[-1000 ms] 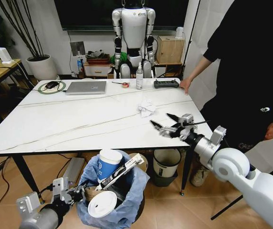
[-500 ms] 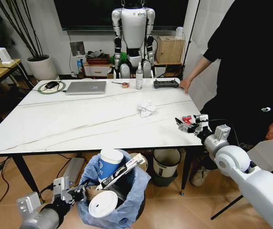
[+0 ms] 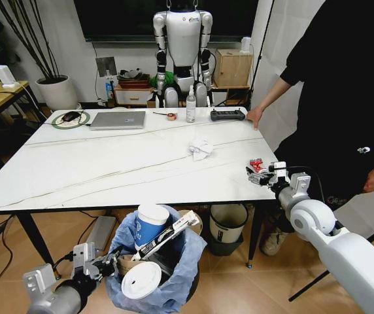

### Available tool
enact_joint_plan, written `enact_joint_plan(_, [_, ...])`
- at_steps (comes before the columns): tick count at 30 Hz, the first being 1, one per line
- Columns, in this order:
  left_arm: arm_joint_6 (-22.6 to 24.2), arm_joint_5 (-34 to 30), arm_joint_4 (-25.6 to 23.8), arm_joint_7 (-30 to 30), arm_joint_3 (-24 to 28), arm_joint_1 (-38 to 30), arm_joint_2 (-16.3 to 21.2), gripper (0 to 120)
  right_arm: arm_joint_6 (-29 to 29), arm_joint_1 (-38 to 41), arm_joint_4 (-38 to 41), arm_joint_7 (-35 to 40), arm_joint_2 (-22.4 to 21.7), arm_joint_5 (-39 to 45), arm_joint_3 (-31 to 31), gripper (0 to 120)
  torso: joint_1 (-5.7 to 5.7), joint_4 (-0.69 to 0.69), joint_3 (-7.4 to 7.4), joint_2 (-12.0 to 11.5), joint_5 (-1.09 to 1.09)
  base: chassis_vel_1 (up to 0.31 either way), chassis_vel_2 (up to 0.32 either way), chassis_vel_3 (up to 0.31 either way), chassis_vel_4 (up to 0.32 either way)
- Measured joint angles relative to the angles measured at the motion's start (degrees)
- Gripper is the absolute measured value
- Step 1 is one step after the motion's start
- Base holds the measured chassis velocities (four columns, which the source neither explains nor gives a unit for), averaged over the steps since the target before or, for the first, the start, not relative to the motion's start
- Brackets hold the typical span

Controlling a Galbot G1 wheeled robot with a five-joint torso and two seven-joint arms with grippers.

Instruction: Pick up the trash bin and place the trash from the table into it.

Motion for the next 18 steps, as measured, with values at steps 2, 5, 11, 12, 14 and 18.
enact_joint_plan(2, [0.0,-0.1,0.0,0.0,-0.1,0.0,0.0,0,0.0,0.4,-1.3,-0.5,0.4,0.0,-0.2,100,0.0,0.0,0.0,0.0,0.0,0.0,0.0,0.0,0.0])
enact_joint_plan(5, [0.0,-0.2,0.0,0.0,-0.2,0.0,0.1,0,0.1,0.9,-3.1,-1.5,0.8,-0.1,-0.6,100,0.0,0.0,0.0,0.0,0.0,0.0,0.0,0.0,0.0])
enact_joint_plan(11, [-0.1,-0.3,0.1,0.0,-0.3,0.0,0.1,0,0.4,2.2,-6.0,-3.3,1.5,-0.3,-0.8,100,0.0,0.0,0.0,0.0,0.0,0.0,0.0,0.0,0.0])
enact_joint_plan(12, [-0.1,-0.3,0.1,0.0,-0.3,0.0,0.1,0,0.5,2.4,-6.4,-3.6,1.5,-0.3,-0.9,100,0.0,0.0,0.0,0.0,0.0,0.0,0.0,0.0,0.0])
enact_joint_plan(14, [-0.1,-0.4,0.2,0.0,-0.3,-0.1,0.1,0,0.6,2.8,-7.2,-4.0,1.7,-0.3,-1.0,100,0.0,0.0,0.0,0.0,-0.01,0.0,0.0,0.0,0.0])
enact_joint_plan(18, [-0.1,-0.4,0.3,0.0,-0.3,-0.1,0.2,0,0.9,3.5,-9.0,-4.9,2.0,-0.4,-1.1,100,0.0,0.0,0.0,0.0,0.0,0.0,0.0,0.0,0.0])
